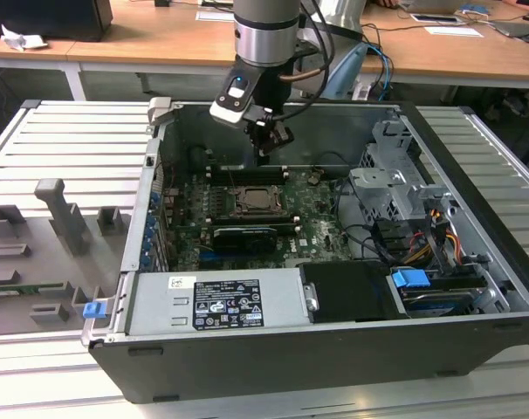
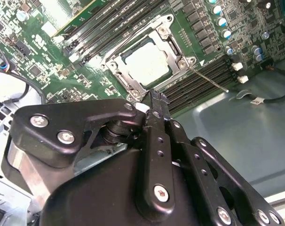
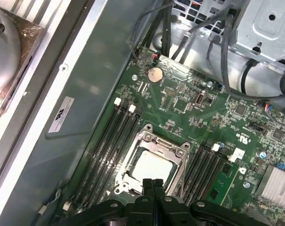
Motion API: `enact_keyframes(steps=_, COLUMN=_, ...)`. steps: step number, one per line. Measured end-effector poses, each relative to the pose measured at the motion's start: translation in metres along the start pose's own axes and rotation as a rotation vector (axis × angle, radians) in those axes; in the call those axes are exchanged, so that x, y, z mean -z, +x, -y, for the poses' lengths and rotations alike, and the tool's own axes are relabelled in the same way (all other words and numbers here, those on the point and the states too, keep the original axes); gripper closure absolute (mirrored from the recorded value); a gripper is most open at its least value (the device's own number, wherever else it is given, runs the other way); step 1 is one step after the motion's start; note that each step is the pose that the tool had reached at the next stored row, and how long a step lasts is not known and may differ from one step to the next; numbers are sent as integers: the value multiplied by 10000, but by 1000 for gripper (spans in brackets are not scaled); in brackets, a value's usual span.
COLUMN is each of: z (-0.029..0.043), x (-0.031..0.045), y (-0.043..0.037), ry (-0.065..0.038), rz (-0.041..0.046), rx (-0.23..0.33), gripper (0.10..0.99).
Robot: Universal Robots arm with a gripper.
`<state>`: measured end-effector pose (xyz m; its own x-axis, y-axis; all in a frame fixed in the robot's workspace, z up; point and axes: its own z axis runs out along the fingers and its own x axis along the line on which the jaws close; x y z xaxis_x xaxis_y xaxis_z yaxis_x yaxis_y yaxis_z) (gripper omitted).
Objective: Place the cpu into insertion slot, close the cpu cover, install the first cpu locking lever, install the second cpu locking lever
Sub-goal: 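Install the first cpu locking lever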
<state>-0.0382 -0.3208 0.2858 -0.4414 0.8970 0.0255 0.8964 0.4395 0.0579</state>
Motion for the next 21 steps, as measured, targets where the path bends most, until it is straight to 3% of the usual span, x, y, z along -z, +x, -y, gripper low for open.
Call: enact_keyframes(steps=21, z=0, x=0, y=0, ry=37, rz=-83, rx=1433, gripper=980)
